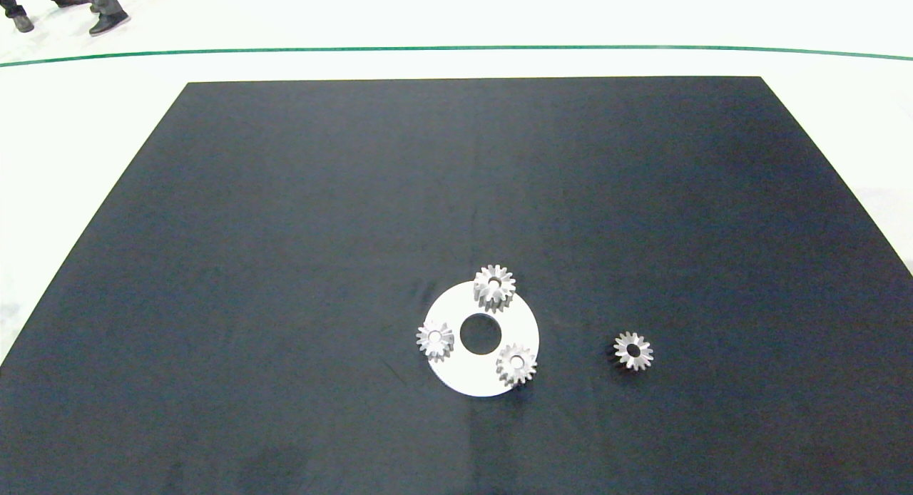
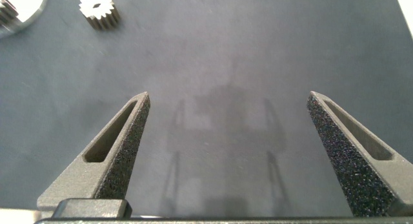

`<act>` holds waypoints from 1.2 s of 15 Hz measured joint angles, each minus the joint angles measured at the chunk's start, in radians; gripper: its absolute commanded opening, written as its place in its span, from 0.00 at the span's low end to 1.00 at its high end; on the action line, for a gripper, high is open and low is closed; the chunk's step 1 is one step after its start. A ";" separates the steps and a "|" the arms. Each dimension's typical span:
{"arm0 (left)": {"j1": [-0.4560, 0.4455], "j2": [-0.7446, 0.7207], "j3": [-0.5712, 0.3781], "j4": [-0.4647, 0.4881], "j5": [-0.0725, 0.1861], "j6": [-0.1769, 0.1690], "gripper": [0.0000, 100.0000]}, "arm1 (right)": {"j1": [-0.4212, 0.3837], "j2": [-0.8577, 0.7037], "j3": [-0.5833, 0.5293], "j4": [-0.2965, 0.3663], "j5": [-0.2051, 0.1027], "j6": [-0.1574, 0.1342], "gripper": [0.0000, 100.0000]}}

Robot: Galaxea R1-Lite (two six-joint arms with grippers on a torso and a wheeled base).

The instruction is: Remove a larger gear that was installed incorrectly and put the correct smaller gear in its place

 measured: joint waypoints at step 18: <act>0.080 0.891 -1.331 0.887 0.150 0.157 1.00 | 0.508 1.324 -1.305 0.482 -0.077 -0.201 1.00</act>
